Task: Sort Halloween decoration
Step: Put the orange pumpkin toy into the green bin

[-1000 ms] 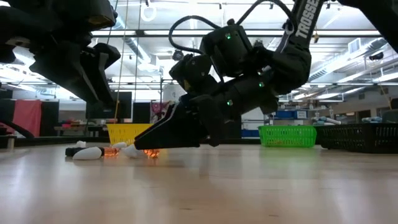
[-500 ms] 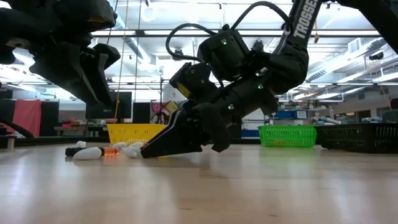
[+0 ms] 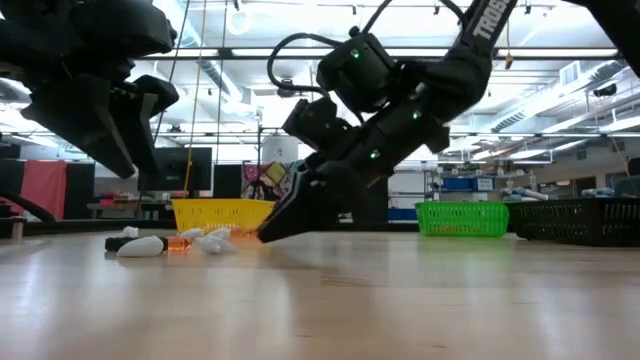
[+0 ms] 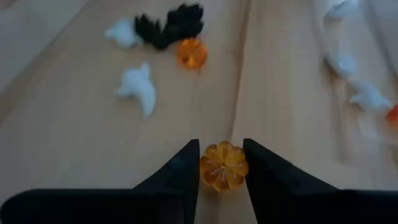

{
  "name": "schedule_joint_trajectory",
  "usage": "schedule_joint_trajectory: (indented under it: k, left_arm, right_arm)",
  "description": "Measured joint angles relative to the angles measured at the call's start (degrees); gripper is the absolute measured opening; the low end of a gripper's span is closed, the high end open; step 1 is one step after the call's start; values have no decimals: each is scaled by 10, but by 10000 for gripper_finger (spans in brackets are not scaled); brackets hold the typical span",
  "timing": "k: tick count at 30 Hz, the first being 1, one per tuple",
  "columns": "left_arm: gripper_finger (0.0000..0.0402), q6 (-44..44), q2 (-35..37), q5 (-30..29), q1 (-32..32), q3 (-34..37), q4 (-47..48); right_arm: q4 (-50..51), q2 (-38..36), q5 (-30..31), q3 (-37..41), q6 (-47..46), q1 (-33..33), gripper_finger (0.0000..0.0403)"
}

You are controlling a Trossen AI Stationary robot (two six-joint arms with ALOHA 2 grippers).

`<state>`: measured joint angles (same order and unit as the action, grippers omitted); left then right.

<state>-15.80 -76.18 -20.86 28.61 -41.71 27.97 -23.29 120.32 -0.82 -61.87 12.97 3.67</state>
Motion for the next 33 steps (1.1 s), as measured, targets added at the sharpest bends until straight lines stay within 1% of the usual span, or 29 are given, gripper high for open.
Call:
schedule_joint_trajectory:
  k: [4,9,12,15,17,19,21,23,25,29,33]
  left_arm:
    - [128,-13,0,0,0,0,0]
    - [128,-14,0,0,0,0,1]
    - [128,-14,0,0,0,0,0]
    - [128,-12,0,0,0,0,-4]
    - [128,-12,0,0,0,0,-3]
    - [128,-12,0,-1,0,0,-3]
    - [128,-11,0,-1,0,0,-3]
    - [128,-11,0,-1,0,0,-3]
    - [128,-11,0,-1,0,0,-3]
    - [128,-10,0,-1,0,0,-3]
    - [128,-10,0,-1,0,0,-3]
  right_arm:
    - [100,-44,45,0,21,-4,116]
    - [233,-113,145,0,44,-11,115]
    - [318,-160,233,0,34,-20,115]
    - [403,-203,355,0,-26,-37,115]
    - [461,-230,403,0,-77,-56,116]
    - [518,-251,411,0,-135,-82,118]
    - [574,-265,399,0,-186,-112,120]
    - [605,-276,391,7,-220,-145,120]
    - [613,-284,380,19,-235,-177,121]
    - [611,-285,315,35,-239,-234,122]
    - [604,-286,291,48,-243,-277,123]
